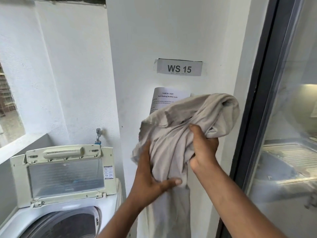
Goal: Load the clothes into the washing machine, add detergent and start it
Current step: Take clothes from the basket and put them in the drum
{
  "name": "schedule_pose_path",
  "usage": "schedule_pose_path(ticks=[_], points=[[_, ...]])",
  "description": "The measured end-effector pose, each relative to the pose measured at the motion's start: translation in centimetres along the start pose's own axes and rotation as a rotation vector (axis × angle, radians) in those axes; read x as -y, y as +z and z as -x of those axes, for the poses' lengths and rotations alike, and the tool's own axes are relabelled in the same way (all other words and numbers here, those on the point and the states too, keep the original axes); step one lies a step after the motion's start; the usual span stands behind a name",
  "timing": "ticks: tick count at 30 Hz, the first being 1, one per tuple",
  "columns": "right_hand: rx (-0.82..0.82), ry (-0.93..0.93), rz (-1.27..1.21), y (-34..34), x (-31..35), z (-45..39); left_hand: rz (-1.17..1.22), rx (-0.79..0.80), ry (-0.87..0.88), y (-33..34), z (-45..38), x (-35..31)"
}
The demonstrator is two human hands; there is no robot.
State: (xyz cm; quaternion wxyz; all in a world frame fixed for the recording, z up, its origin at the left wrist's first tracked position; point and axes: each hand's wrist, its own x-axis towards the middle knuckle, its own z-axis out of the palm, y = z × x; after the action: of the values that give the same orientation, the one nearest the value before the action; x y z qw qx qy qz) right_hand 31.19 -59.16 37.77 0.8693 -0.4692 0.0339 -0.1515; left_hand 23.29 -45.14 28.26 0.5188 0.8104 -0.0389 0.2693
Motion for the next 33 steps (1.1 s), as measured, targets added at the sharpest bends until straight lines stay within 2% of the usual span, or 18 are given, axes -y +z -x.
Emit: schedule_pose_path(ticks=[3,7,11,15,19,22,24,25,28,30,31,33], points=[[0.006,0.187,-0.169,0.1,1.4,-0.5,-0.079,-0.012,-0.099,0.3,0.4,1.7],[0.098,0.345,-0.228,0.0,1.9,-0.3,0.033,-0.213,-0.251,0.4,-0.5,2.9],[0.16,0.439,-0.229,-0.2,1.7,0.6,0.28,-0.305,-0.229,0.5,-1.7,1.5],[0.224,0.542,-0.195,-1.0,1.1,1.3,0.617,-0.388,-0.292,0.7,-3.7,0.5],[0.326,0.626,0.106,-1.9,0.8,2.1,0.989,-0.379,-0.32,1.1,-4.7,-1.8],[0.465,0.623,0.443,-3.0,1.4,2.3,1.142,-0.409,-0.295,0.4,-5.3,-2.7],[0.467,0.467,0.69,-3.9,1.8,1.9,1.154,-0.412,-0.304,0.0,-5.8,-2.8],[0.424,0.301,0.795,-4.2,1.8,1.8,1.156,-0.413,-0.306,-0.2,-6.1,-2.8],[0.184,-0.359,1.057,-5.3,0.9,1.3,1.177,-0.457,-0.323,-0.4,-7.0,-2.8],[0.085,-0.715,1.014,-5.9,0.3,1.3,1.211,-0.48,-0.313,-0.6,-7.5,-2.9],[0.144,-0.796,0.953,-6.1,0.0,1.3,1.213,-0.477,-0.294,-0.6,-7.8,-3.0],[0.394,-0.784,0.869,-6.0,-0.8,1.2,1.171,-0.456,-0.253,-0.6,-8.0,-3.8]])
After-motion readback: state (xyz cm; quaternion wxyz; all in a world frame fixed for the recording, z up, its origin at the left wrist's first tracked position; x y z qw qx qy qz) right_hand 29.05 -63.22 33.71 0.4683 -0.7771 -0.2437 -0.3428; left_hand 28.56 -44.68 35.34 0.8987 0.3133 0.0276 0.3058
